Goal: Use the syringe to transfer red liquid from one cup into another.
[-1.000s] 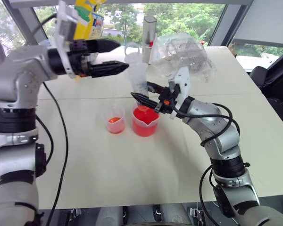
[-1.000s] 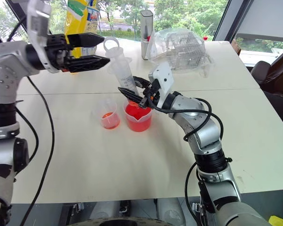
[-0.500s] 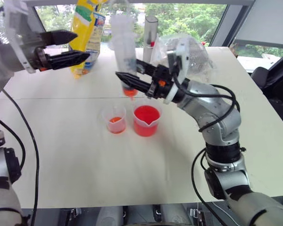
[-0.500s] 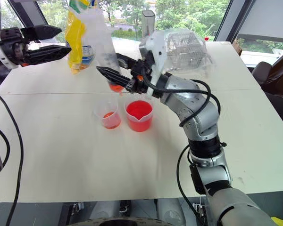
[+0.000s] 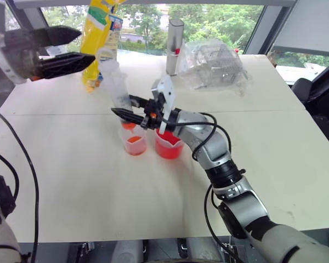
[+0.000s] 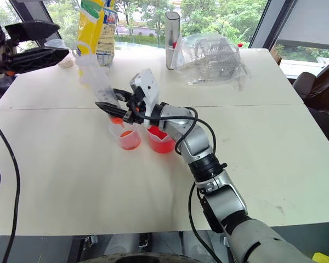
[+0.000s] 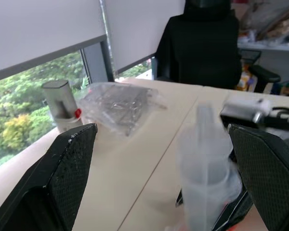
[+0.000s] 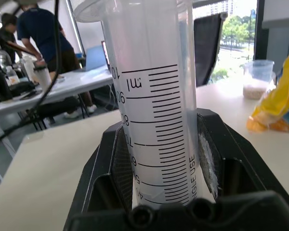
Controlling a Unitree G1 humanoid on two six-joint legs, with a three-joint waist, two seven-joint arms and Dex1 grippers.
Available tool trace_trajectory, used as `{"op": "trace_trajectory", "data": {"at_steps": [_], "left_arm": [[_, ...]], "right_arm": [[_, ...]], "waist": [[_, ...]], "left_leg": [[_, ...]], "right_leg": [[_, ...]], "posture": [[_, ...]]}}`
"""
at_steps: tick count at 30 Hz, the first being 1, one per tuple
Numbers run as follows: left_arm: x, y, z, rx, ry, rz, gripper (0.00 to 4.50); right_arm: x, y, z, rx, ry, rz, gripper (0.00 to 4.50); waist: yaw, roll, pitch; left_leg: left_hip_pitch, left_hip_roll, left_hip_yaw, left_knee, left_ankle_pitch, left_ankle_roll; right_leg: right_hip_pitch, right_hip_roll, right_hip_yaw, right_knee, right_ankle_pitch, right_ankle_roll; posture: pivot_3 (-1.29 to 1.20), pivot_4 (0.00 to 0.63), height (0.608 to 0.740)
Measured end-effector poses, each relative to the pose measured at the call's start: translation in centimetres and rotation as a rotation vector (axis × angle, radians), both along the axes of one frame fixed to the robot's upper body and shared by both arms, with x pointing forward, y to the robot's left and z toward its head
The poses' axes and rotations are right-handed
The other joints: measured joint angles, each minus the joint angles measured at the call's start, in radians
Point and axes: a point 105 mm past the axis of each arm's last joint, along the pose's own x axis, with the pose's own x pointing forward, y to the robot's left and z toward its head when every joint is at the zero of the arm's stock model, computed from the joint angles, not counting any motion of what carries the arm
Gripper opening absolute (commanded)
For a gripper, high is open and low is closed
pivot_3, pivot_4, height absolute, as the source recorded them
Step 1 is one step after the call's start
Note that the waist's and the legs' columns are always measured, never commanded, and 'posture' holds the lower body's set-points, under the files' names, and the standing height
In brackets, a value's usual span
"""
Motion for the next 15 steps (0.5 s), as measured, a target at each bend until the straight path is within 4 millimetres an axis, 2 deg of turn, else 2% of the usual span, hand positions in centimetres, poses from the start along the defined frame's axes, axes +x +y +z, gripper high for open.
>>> {"op": "trace_trajectory", "data": {"at_steps": [4,9,15], "left_arm": [[-0.2,-0.4,0.0,-0.010,0.006,-0.021,4.48],[0.2,-2.2,-1.4,0.041,0.032,-0.057,4.48],[0.8,-2.8,-2.5,0.053,0.061,-0.054,4.48]], "right_arm": [[0.0,0.0,-0.1,-0.009,-0.013,-0.003,1.55],[0.0,0.0,-0.3,-0.015,-0.016,-0.006,1.55],[0.0,0.0,-0.4,-0.020,-0.018,-0.008,1.55]], "waist": [[-0.002,0.000,0.000],[0.000,0.000,0.000],[-0.001,0.000,0.000]], "left_leg": [[0.000,0.001,0.000,0.000,0.000,0.000],[0.000,0.000,0.000,0.000,0.000,0.000],[0.000,0.000,0.000,0.000,0.000,0.000]], "right_leg": [[0.000,0.000,0.000,0.001,0.000,0.000],[0.000,0.000,0.000,0.001,0.000,0.000],[0.000,0.000,0.000,0.001,0.000,0.000]], "posture": [[0.00,0.150,0.740],[0.00,0.150,0.740],[0.00,0.150,0.740]]}}
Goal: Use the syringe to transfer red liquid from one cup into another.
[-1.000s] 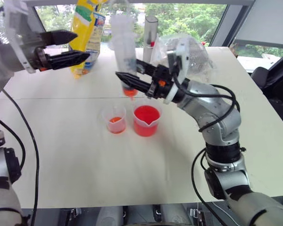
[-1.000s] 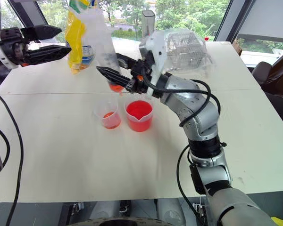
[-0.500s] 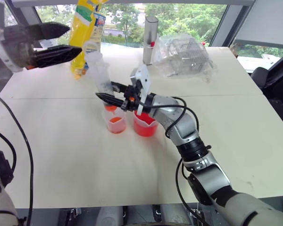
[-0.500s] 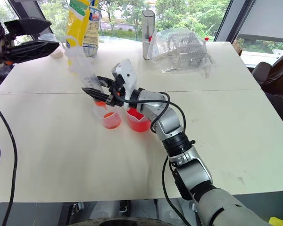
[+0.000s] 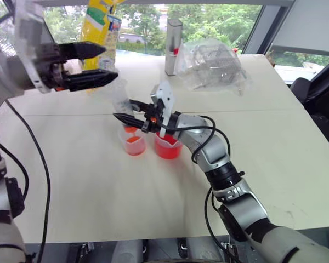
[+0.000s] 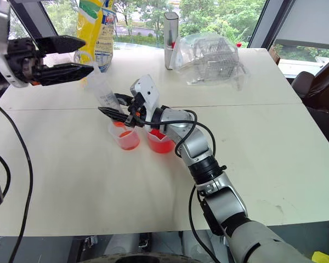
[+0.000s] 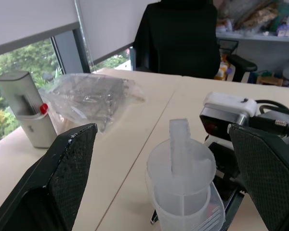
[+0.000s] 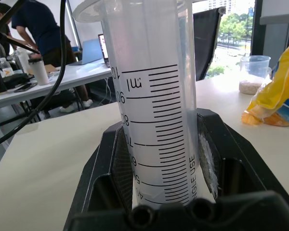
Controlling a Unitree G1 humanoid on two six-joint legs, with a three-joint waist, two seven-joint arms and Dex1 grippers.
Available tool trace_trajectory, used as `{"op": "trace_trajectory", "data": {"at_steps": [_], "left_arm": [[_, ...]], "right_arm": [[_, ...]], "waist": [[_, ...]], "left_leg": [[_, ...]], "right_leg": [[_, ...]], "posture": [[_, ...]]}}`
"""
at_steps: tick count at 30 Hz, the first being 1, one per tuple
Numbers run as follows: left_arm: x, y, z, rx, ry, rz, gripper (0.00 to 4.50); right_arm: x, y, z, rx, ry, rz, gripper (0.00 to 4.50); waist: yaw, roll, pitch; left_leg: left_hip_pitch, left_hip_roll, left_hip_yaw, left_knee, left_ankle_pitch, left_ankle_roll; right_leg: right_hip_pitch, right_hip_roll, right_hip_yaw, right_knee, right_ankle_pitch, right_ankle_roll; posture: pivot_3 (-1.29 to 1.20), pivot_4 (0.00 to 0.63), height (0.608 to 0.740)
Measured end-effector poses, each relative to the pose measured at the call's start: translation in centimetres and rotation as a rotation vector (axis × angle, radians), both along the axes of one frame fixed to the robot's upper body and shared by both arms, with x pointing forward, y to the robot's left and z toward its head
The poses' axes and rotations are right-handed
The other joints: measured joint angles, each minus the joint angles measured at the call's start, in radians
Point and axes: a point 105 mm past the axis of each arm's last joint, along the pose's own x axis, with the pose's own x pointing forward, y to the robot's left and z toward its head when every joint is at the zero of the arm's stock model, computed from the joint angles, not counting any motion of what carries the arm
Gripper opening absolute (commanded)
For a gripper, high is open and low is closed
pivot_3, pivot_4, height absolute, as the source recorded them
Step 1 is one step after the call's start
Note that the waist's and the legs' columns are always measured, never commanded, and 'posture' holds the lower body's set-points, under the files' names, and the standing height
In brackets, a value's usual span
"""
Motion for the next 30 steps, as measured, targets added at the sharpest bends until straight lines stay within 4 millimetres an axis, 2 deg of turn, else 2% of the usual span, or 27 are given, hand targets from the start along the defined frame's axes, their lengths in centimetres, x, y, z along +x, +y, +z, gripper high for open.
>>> {"op": "trace_trajectory", "data": {"at_steps": [2,3,5,6,8,11,12,26,30], "left_arm": [[0.0,0.0,0.0,-0.001,0.000,0.001,4.48],[0.1,0.0,0.0,-0.002,0.000,0.003,3.96],[0.1,0.0,0.0,-0.003,0.001,0.006,3.24],[0.1,0.0,0.0,-0.004,0.002,0.005,2.65],[0.1,0.0,0.0,-0.005,0.003,0.004,1.81],[-0.1,-0.2,0.0,-0.011,0.006,-0.011,0.18],[-0.2,-0.4,0.0,-0.015,0.008,-0.025,0.07],[-0.5,-0.5,-1.1,0.027,-0.009,-0.021,0.07],[-0.7,-0.6,-1.0,0.034,-0.028,-0.029,0.07]], "right_arm": [[0.0,0.0,0.0,-0.001,0.000,0.000,1.55],[0.0,0.0,0.0,-0.001,0.000,0.000,1.55],[0.0,0.0,-0.1,-0.001,0.001,-0.001,1.55],[0.0,0.0,-0.2,-0.001,0.004,-0.001,1.55],[0.0,-0.1,-0.4,-0.004,0.008,-0.003,1.55],[0.0,-0.1,-0.5,-0.008,0.008,-0.009,1.55],[0.1,-0.1,-0.5,-0.008,0.007,-0.010,1.55],[0.0,0.1,-1.0,-0.036,0.043,-0.006,1.55],[-0.3,0.1,-0.4,-0.041,0.049,-0.004,1.55]], "waist": [[-0.001,0.000,0.000],[0.000,0.000,0.000],[0.000,0.000,0.000],[0.001,0.000,0.000],[0.001,0.000,0.000],[0.001,0.000,0.000],[0.001,0.000,0.000],[0.001,0.000,0.000],[0.001,0.000,0.000]], "left_leg": [[0.000,0.000,0.000,0.000,0.000,0.000],[0.000,0.000,0.000,0.000,0.000,0.000],[0.000,0.000,0.000,0.000,0.000,0.000],[0.000,0.000,0.000,0.000,0.000,0.000],[0.000,0.000,0.000,0.000,0.000,0.000],[0.000,0.000,0.000,0.000,0.000,0.000],[0.000,0.000,0.000,0.000,0.000,0.000],[0.000,0.000,0.000,0.000,0.000,0.000],[0.000,0.000,0.000,0.000,0.000,0.000]], "right_leg": [[0.000,0.000,0.000,0.000,0.000,0.000],[0.000,0.000,0.000,0.000,0.000,0.000],[0.000,0.000,0.000,0.000,0.000,0.000],[0.000,0.000,0.000,0.000,0.000,0.000],[0.000,0.000,0.000,0.000,0.000,0.000],[0.000,0.000,0.000,0.000,0.000,0.000],[0.000,0.000,0.000,0.000,0.000,0.000],[0.000,0.000,0.000,0.000,0.000,0.000],[0.000,0.000,0.000,0.000,0.000,0.000]], "posture": [[0.00,0.150,0.740],[0.00,0.150,0.740],[0.00,0.150,0.740],[0.00,0.150,0.740],[0.00,0.150,0.740],[0.00,0.150,0.740],[0.00,0.150,0.740],[0.00,0.150,0.740],[0.00,0.150,0.740]]}}
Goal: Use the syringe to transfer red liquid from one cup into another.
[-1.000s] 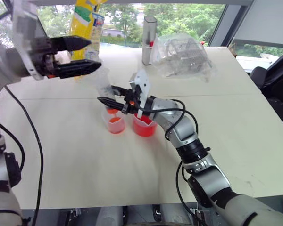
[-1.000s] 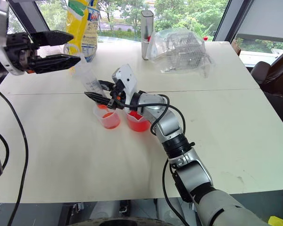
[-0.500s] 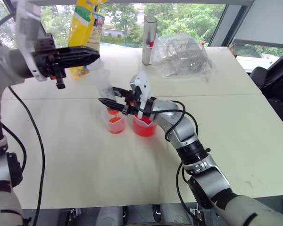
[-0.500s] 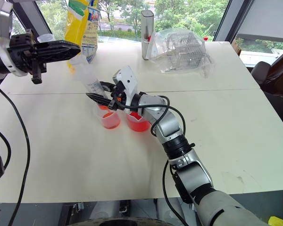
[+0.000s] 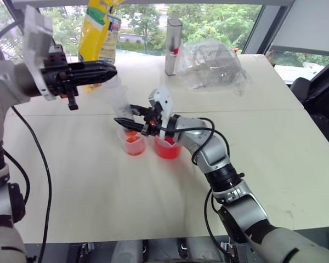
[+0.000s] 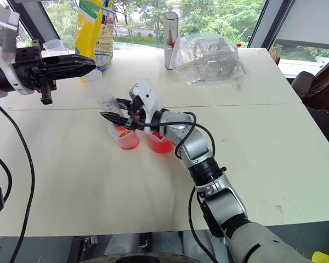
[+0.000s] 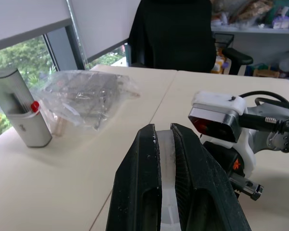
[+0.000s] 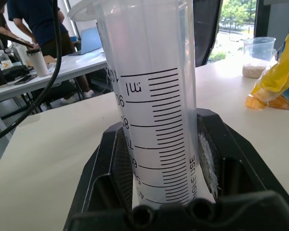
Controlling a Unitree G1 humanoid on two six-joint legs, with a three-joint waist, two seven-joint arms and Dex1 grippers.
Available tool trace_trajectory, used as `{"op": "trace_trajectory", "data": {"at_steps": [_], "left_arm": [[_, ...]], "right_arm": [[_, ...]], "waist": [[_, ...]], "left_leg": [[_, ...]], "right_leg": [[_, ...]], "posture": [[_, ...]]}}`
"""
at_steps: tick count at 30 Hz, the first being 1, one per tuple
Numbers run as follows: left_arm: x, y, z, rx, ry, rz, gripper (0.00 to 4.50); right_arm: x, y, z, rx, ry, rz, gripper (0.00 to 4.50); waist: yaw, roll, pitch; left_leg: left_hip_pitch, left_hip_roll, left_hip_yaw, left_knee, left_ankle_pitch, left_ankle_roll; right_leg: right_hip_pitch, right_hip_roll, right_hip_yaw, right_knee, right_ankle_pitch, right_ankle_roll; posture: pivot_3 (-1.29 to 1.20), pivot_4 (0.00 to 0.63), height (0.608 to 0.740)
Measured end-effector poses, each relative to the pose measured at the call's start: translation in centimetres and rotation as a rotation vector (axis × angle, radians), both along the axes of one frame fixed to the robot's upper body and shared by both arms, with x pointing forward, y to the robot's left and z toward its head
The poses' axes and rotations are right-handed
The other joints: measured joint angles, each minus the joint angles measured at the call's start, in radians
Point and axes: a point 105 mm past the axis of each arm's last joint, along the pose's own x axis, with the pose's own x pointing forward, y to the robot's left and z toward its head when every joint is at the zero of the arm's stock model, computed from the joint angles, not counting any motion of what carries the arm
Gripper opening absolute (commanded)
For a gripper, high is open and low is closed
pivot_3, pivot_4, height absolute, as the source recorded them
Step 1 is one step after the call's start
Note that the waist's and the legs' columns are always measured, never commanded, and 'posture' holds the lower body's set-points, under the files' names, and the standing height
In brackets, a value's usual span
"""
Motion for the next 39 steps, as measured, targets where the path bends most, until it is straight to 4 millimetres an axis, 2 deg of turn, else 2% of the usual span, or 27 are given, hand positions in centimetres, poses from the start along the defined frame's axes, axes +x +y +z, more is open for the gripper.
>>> {"op": "trace_trajectory", "data": {"at_steps": [6,16,31,32,34,39], "left_arm": [[-0.1,0.1,-0.2,0.004,-0.015,-0.004,0.07],[-0.1,0.2,-1.4,0.015,-0.014,0.002,0.07],[-0.5,0.5,-0.7,-0.007,-0.014,0.015,0.07],[-0.5,0.5,-0.7,-0.010,-0.012,0.020,0.92],[-0.2,0.9,-0.9,-0.004,0.006,0.046,1.82],[0.2,1.2,-1.2,-0.019,0.031,0.076,4.39]], "right_arm": [[-0.3,0.0,0.9,-0.006,0.026,0.009,1.55],[-0.5,0.3,0.8,-0.023,0.095,0.031,1.55],[-0.7,0.4,1.4,-0.009,0.066,0.039,1.55],[-0.7,0.4,1.4,-0.008,0.064,0.041,1.55],[-0.6,0.2,1.6,0.005,0.052,0.035,1.55],[-0.4,-0.1,2.0,0.021,0.036,0.028,1.55]], "waist": [[0.000,0.000,0.000],[0.000,0.000,0.000],[0.000,0.000,0.000],[0.000,0.000,0.000],[0.000,0.000,0.000],[0.000,0.000,0.000]], "left_leg": [[0.000,0.000,0.000,0.000,0.000,0.000],[0.000,0.000,0.000,0.000,0.000,0.000],[0.000,0.000,0.000,0.000,0.000,0.000],[0.000,0.000,0.000,0.000,0.000,0.000],[0.000,0.000,0.000,0.000,0.000,0.000],[0.000,0.000,0.000,0.000,0.000,0.000]], "right_leg": [[0.000,0.000,0.000,0.000,0.000,0.000],[0.000,0.000,0.000,0.000,0.000,0.000],[0.000,0.000,0.000,0.000,0.000,0.000],[0.000,0.000,0.000,0.000,0.000,0.000],[0.000,0.000,0.000,0.000,0.000,0.000],[0.000,0.000,0.000,0.000,0.000,0.000]], "posture": [[0.00,0.150,0.740],[0.00,0.150,0.740],[0.00,0.150,0.740],[0.00,0.150,0.740],[0.00,0.150,0.740],[0.00,0.150,0.740]]}}
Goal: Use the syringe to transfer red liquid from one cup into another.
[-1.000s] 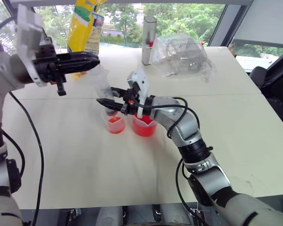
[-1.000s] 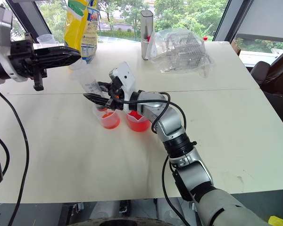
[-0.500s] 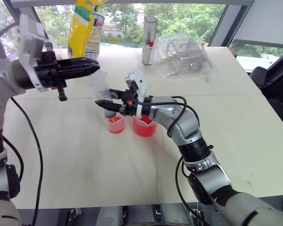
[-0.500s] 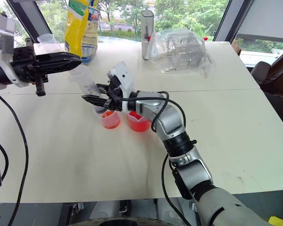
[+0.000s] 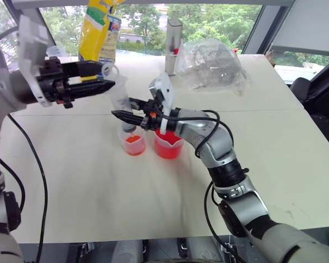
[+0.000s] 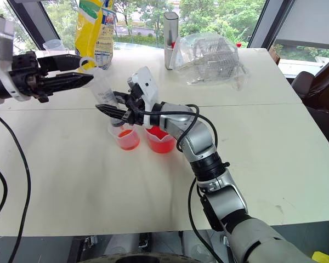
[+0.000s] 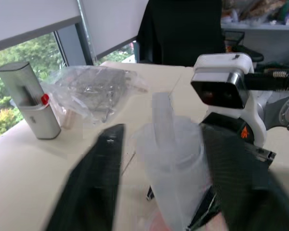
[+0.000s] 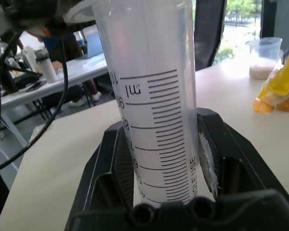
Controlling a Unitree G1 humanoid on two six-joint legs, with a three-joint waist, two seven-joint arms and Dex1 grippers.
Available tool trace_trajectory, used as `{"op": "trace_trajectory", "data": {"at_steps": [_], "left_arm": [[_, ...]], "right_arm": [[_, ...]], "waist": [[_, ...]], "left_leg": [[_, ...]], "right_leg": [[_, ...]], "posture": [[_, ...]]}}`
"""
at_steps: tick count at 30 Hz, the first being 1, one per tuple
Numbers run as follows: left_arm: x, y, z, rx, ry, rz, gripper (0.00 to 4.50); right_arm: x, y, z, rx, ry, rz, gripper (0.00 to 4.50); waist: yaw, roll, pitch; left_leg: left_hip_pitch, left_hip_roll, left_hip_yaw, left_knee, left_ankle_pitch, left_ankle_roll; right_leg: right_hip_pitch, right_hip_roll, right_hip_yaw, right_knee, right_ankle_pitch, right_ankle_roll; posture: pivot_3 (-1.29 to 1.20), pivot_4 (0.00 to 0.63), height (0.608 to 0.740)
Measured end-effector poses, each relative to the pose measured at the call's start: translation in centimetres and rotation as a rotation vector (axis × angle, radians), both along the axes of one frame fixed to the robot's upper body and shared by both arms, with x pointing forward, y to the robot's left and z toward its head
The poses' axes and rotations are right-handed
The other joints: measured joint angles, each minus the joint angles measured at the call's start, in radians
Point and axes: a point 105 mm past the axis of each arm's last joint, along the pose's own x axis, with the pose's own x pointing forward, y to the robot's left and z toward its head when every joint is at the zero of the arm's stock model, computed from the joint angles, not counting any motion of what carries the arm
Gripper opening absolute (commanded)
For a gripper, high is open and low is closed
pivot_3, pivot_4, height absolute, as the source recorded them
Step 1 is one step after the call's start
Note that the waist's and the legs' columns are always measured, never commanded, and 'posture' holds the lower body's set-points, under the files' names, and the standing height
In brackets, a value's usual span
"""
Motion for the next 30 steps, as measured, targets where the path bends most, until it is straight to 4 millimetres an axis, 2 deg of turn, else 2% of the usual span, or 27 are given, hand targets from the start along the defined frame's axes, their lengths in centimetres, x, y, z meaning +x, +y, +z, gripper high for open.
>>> {"op": "trace_trajectory", "data": {"at_steps": [3,9,16,18,23,27,30], "left_arm": [[0.5,0.0,-0.3,-0.034,0.038,0.006,4.48],[0.3,0.7,0.6,-0.064,0.045,0.014,4.48],[-0.3,1.7,-0.2,-0.088,0.055,0.039,4.48],[-0.3,2.4,-0.3,-0.117,0.063,0.072,4.48],[-0.9,3.4,0.1,-0.161,0.049,0.096,4.48],[-0.8,2.9,-1.4,-0.131,0.076,0.092,4.48],[-0.7,1.9,-3.5,-0.090,0.101,0.068,4.48]], "right_arm": [[-0.2,0.1,0.6,0.026,-0.020,0.004,1.55],[-0.2,0.1,1.4,0.052,-0.037,0.002,1.55],[-0.3,0.2,1.2,0.045,-0.005,0.014,1.55],[-0.2,-0.4,1.6,0.056,0.002,0.008,1.55],[0.2,-1.8,4.3,0.079,-0.028,-0.017,1.55],[0.5,-2.7,5.6,0.067,-0.013,-0.039,1.55],[1.8,-5.2,7.5,-0.018,0.006,-0.153,1.55]], "waist": [[0.000,0.000,0.000],[-0.004,0.000,0.000],[-0.018,0.000,0.000],[-0.021,0.000,0.000],[-0.023,0.000,0.000],[-0.023,0.000,0.000],[-0.017,0.000,0.000]], "left_leg": [[0.000,0.000,0.000,0.000,0.000,0.000],[0.000,0.000,0.000,0.000,0.000,0.000],[0.000,0.000,0.000,0.000,0.000,0.000],[0.000,0.000,-0.001,0.000,0.000,0.000],[0.000,0.000,-0.001,-0.001,0.000,0.000],[0.000,0.000,-0.001,-0.001,0.000,0.000],[0.000,-0.001,-0.001,-0.001,0.000,0.000]], "right_leg": [[0.000,0.000,0.000,0.000,0.000,0.000],[0.000,0.000,0.000,0.000,0.000,0.000],[0.000,-0.002,0.000,0.000,0.000,0.000],[0.000,-0.002,0.000,0.000,0.000,0.000],[0.000,-0.002,0.000,0.000,0.000,0.000],[0.000,-0.003,0.000,0.000,0.000,0.000],[0.000,-0.005,0.000,-0.001,0.000,-0.001]], "posture": [[0.00,0.150,0.740],[0.00,0.150,0.740],[0.00,0.150,0.740],[0.00,0.150,0.740],[0.00,0.150,0.740],[0.00,0.150,0.740],[0.00,0.150,0.740]]}}
